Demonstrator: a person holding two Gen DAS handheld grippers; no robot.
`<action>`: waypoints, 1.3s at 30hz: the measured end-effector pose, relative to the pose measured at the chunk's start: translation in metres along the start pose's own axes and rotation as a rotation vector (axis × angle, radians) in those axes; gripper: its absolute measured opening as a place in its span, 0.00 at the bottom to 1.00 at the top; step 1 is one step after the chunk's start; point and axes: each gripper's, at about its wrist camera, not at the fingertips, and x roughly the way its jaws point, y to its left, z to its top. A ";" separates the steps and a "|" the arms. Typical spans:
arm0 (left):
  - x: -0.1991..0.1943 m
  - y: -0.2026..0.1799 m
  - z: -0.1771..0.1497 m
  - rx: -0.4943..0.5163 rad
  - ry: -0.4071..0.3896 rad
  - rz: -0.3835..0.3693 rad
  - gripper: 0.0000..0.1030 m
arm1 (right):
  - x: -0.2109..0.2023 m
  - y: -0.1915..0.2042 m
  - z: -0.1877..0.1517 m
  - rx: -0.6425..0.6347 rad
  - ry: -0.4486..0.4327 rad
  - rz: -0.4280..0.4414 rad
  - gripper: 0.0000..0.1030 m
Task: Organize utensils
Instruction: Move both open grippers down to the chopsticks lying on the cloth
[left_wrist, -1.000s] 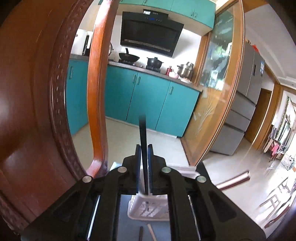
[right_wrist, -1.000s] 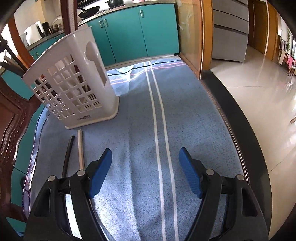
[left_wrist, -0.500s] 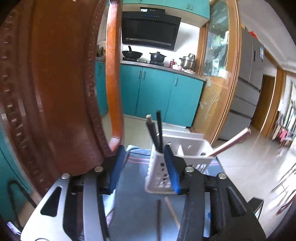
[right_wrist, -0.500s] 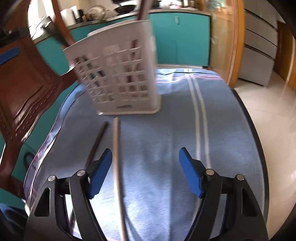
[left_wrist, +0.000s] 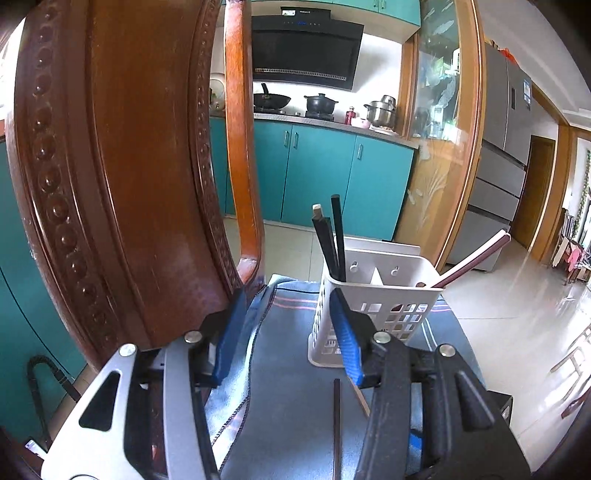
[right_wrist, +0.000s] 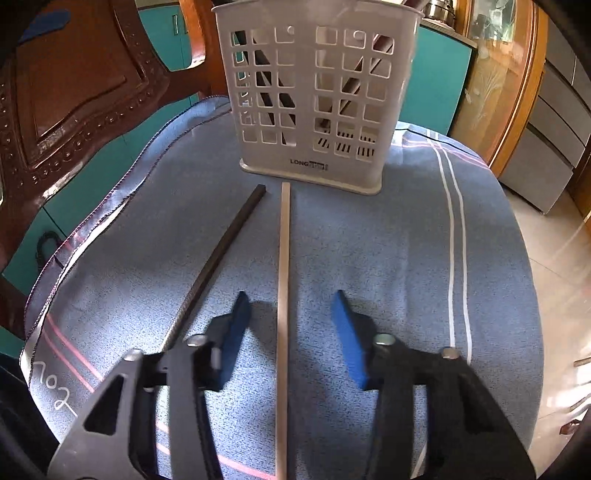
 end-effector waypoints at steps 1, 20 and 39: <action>0.000 0.000 -0.001 0.002 0.003 0.001 0.46 | 0.001 0.000 0.000 0.000 -0.001 0.001 0.26; 0.011 -0.015 -0.012 0.047 0.055 -0.014 0.54 | -0.010 -0.056 -0.003 0.255 0.009 0.032 0.08; 0.016 -0.017 -0.021 0.070 0.108 -0.012 0.61 | -0.007 -0.056 -0.002 0.275 0.013 0.043 0.40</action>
